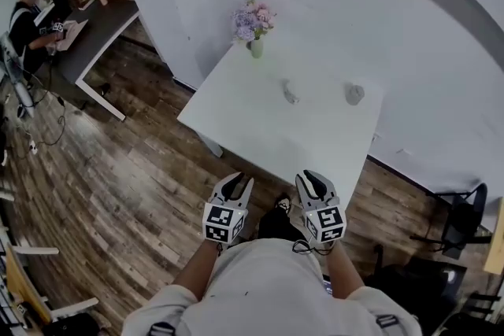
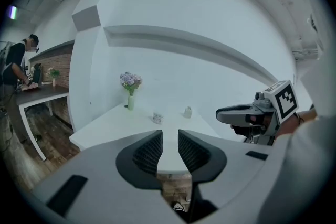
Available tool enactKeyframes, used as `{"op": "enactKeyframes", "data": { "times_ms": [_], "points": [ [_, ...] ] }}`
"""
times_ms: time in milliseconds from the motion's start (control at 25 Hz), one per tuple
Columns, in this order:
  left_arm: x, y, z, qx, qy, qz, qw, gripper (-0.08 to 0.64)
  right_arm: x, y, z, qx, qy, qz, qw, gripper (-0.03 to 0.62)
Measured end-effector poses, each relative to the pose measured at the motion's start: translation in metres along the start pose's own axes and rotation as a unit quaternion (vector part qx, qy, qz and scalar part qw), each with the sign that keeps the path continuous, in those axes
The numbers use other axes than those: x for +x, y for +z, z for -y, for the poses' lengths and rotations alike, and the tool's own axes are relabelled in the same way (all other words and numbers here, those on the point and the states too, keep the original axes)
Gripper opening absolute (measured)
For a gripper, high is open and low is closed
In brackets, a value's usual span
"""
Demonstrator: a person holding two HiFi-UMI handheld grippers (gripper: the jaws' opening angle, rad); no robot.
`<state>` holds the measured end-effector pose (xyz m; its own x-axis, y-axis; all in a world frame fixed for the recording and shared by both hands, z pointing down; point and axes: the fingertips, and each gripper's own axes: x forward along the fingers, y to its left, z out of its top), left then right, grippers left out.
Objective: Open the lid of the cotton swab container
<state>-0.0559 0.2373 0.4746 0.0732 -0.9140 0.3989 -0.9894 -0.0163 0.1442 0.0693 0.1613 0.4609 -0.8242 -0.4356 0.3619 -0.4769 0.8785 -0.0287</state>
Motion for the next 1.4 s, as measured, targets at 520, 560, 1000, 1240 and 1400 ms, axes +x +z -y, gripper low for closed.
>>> {"op": "enactKeyframes", "data": {
  "times_ms": [520, 560, 1000, 1240, 1400],
  "points": [
    [0.160, 0.063, -0.003, 0.020, -0.015, -0.053, 0.9983, 0.103, 0.086, 0.008, 0.126, 0.018, 0.025, -0.044, 0.999, 0.086],
    [0.169, 0.063, -0.002, 0.021, -0.018, -0.057, 0.9980, 0.103, 0.091, 0.006, 0.133, 0.022, 0.024, -0.046, 0.998, 0.086],
    [0.253, 0.056, -0.031, 0.019, -0.074, -0.100, 0.9920, 0.103, 0.148, -0.017, 0.176, 0.036, -0.011, -0.093, 0.995, 0.089],
    [0.299, 0.058, -0.052, 0.032, -0.121, -0.121, 0.9848, 0.103, 0.190, -0.020, 0.188, 0.040, -0.029, -0.124, 0.991, 0.112],
    [0.316, 0.055, -0.069, 0.039, -0.138, -0.131, 0.9809, 0.103, 0.225, -0.027, 0.193, 0.033, -0.032, -0.144, 0.988, 0.121]
  ]
}}
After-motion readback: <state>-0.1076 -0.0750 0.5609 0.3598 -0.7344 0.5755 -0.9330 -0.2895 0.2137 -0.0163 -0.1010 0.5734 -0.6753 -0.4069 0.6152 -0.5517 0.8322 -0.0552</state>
